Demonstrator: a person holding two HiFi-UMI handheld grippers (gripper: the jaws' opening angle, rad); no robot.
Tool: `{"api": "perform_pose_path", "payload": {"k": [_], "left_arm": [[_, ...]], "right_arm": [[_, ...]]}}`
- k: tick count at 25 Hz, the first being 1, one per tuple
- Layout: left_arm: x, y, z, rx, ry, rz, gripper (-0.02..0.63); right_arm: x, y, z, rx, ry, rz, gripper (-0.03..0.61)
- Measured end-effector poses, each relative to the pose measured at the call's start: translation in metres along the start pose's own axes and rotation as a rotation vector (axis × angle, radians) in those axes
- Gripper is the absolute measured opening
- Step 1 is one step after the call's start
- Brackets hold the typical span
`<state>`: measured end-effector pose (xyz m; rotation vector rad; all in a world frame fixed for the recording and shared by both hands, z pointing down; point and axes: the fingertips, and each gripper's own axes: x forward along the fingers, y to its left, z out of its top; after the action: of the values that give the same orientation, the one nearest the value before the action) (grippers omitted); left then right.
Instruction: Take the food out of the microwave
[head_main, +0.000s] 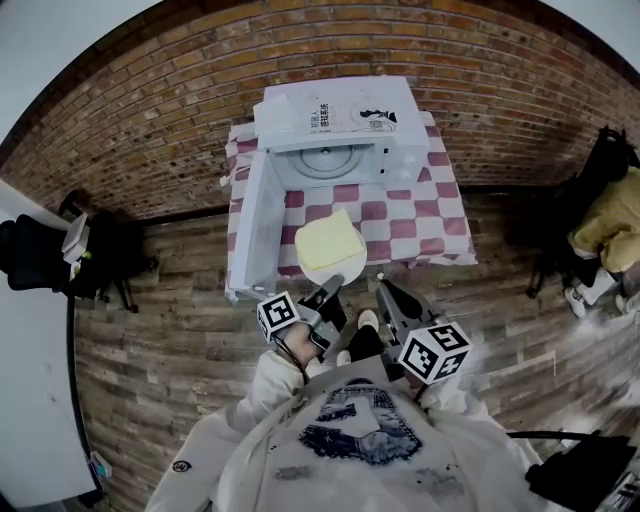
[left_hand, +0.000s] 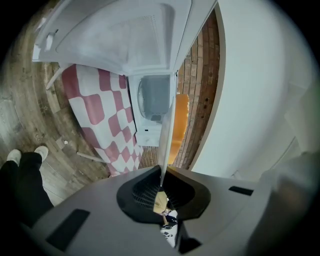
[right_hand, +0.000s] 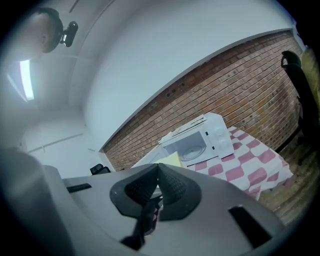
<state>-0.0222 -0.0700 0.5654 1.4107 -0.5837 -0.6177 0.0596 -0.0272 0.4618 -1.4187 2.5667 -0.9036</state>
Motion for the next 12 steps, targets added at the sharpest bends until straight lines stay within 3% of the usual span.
{"api": "perform_pose_path", "payload": {"k": [12], "left_arm": [[-0.02, -0.007, -0.023, 0.011, -0.004, -0.014, 0.019]], "right_arm": [[-0.026, 0.013, -0.008, -0.032, -0.006, 0.009, 0.014]]}}
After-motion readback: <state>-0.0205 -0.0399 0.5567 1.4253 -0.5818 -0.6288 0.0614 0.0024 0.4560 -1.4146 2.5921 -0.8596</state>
